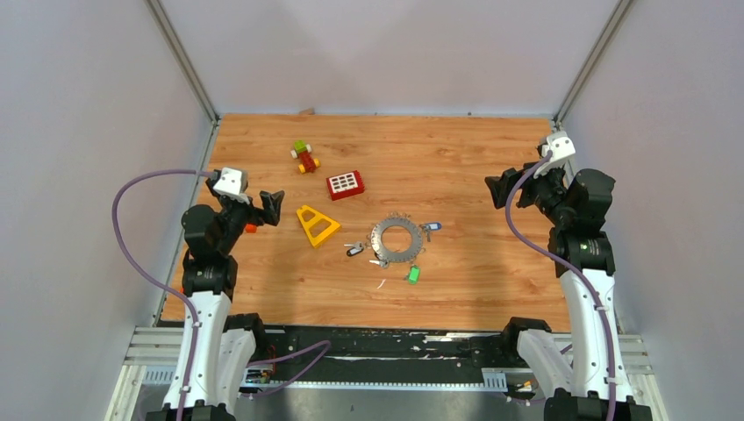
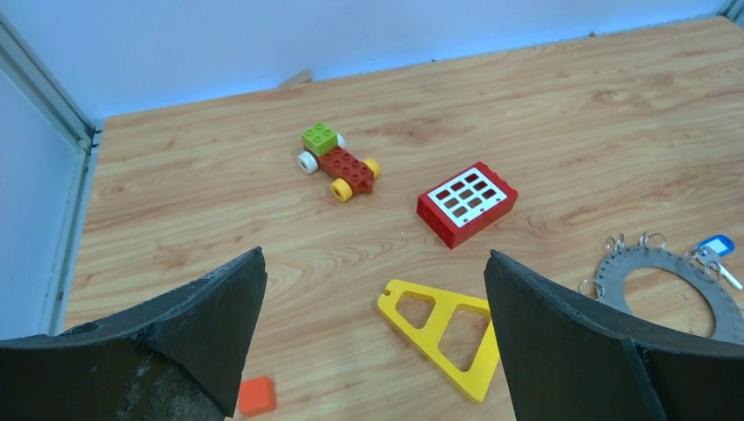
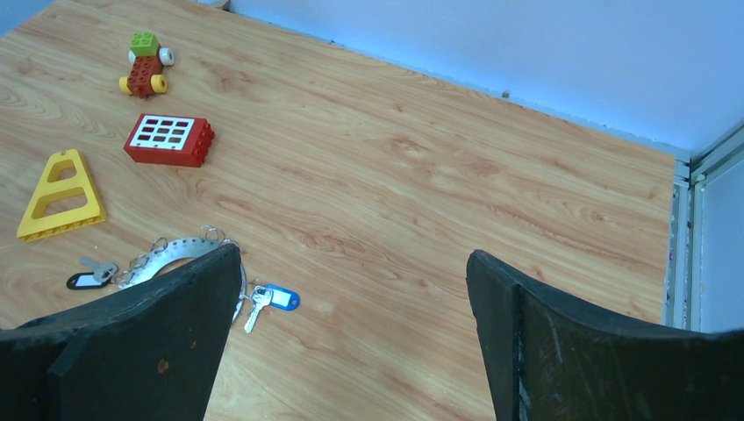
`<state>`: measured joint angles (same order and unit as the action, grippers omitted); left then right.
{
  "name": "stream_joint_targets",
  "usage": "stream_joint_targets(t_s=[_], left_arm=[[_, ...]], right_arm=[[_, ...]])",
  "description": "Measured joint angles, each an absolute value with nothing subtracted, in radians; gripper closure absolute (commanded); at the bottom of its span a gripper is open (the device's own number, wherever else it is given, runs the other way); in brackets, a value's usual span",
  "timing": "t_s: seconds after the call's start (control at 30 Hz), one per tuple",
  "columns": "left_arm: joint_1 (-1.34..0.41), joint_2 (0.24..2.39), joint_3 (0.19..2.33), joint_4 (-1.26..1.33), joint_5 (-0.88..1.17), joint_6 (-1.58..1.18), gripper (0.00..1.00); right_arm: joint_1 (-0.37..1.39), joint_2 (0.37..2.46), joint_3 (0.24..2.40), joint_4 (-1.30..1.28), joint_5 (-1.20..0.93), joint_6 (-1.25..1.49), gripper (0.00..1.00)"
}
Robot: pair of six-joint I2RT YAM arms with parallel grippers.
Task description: Put the keys on the keyring
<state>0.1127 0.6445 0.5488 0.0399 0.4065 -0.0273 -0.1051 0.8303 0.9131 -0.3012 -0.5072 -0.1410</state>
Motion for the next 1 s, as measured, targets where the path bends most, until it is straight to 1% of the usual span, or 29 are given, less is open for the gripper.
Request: stream_joint_targets(t_s=[1.0], left_arm=[[0.113, 0.657, 0.549, 0.022, 0.411, -0.017, 0.0]], right_arm=[[-0.099, 0.831, 0.913, -0.302, -0.525, -0.159, 0.0]])
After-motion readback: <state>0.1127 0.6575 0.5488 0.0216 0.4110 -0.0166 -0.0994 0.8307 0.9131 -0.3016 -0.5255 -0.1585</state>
